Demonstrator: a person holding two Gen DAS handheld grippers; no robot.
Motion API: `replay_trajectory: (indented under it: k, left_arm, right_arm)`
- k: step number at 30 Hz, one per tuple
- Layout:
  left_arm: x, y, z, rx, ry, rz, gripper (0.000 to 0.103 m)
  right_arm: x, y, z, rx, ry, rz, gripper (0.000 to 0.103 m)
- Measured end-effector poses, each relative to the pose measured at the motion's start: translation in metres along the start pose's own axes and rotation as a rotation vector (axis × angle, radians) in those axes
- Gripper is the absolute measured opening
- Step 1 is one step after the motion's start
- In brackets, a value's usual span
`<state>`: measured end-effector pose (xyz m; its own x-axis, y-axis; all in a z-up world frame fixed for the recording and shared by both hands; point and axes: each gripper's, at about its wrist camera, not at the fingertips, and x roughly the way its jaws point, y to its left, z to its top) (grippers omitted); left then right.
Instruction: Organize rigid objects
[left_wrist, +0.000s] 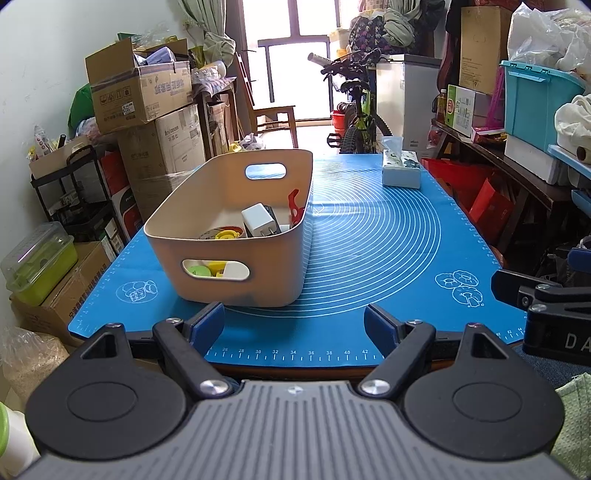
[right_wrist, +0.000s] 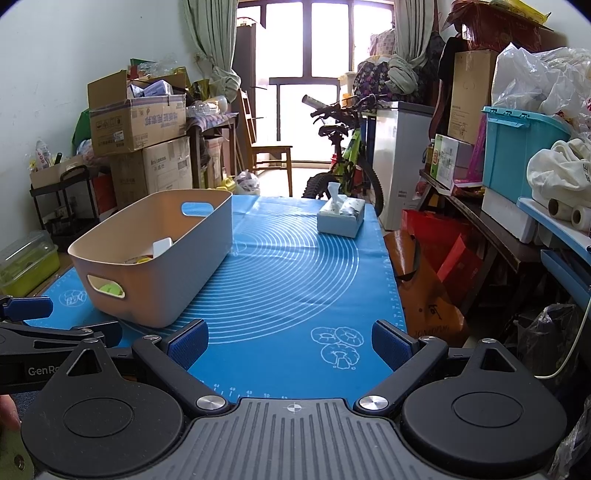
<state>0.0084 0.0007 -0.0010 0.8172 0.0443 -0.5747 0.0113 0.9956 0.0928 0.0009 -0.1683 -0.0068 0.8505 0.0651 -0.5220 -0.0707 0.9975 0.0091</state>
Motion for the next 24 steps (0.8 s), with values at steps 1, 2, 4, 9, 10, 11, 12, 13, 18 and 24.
replay_trajectory:
  k: [1,2,4,9,10,11,12,13,18,24]
  left_arm:
    - [0.0,-0.0003,0.0,0.0,0.0,0.0,0.083]
    - [0.0,0.0,0.0,0.001,0.0,0.0,0.083]
    - [0.0001,0.0001,0.0001,0.001,0.0,0.0,0.083]
    - [0.0001,-0.0003,0.0003,0.001,0.0,0.0,0.083]
    - [0.0001,-0.0001,0.0003,0.001,0.0,0.0,0.083]
    - [0.0001,0.0001,0.0003,0.001,0.0,0.0,0.083]
    - [0.0001,0.0001,0.0003,0.001,0.001,0.0,0.083]
    - [0.0001,-0.0004,0.0004,0.001,0.001,0.0,0.083]
    - [0.0007,-0.0011,-0.0009,0.003,0.002,0.0,0.083]
    - [0.0012,-0.0012,-0.0012,0.003,0.002,0.0,0.083]
  right_arm:
    - [0.0001,0.0,-0.0003,0.0,0.0,0.0,0.095]
    - [0.0002,-0.0005,-0.0004,0.0,0.0,0.0,0.095]
    - [0.0001,-0.0004,-0.0004,0.0,0.0,0.0,0.095]
    - [0.0001,-0.0002,-0.0006,0.0,0.001,0.0,0.095]
    - [0.0003,-0.0011,-0.0011,0.0,0.001,0.001,0.095]
    - [0.0004,-0.001,-0.0009,0.0,0.002,0.001,0.095]
    - [0.0004,-0.0009,-0.001,0.0,0.001,0.001,0.095]
    - [0.0004,-0.001,-0.0006,-0.001,0.001,0.001,0.095]
    - [0.0005,-0.0006,-0.0009,0.0,0.002,0.001,0.095]
    - [0.0003,-0.0005,-0.0004,0.0,0.002,0.0,0.095]
